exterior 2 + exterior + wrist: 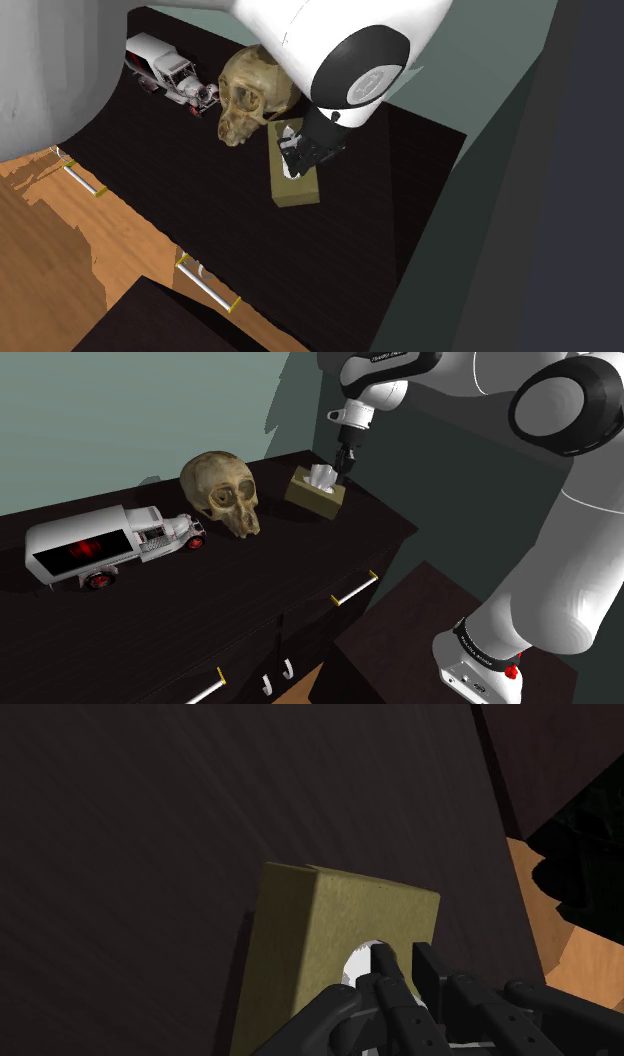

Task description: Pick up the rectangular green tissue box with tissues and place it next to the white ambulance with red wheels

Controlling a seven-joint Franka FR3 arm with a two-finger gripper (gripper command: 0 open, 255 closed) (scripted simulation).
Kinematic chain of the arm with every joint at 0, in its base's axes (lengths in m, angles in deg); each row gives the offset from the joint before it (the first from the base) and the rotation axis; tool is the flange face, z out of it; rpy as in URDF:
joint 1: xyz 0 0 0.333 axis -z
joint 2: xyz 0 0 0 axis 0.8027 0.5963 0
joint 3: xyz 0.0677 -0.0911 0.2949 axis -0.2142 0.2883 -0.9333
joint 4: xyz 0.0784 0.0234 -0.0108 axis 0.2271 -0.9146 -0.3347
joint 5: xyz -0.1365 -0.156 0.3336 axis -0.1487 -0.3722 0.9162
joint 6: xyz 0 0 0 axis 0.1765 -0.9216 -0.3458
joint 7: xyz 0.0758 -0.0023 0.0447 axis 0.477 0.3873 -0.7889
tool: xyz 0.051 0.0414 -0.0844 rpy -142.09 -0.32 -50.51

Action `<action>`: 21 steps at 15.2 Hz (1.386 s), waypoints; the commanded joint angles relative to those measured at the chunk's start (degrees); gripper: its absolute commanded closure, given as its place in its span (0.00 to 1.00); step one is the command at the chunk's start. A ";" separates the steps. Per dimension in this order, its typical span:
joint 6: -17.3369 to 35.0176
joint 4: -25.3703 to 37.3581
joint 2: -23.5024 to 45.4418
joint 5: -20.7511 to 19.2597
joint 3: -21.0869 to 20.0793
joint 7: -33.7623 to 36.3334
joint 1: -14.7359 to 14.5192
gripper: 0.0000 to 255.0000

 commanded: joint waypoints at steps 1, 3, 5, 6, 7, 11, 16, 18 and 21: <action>-1.19 0.60 -0.69 -0.30 0.09 0.44 -0.01 1.00; -2.48 1.58 -1.10 -0.52 0.15 0.90 0.02 1.00; -3.79 2.62 -1.48 -0.70 0.21 1.36 0.05 1.00; -4.45 3.16 -1.64 -0.79 0.23 1.58 0.08 1.00; -5.12 3.72 -1.80 -0.86 0.26 1.81 0.10 1.00; -7.83 6.10 -2.30 -1.11 0.35 2.68 0.22 1.00; -11.34 9.44 -2.64 -1.27 0.45 3.73 0.43 1.00; -12.78 10.90 -2.68 -1.28 0.48 4.14 0.54 1.00; -14.99 13.24 -2.64 -1.24 0.53 4.74 0.73 1.00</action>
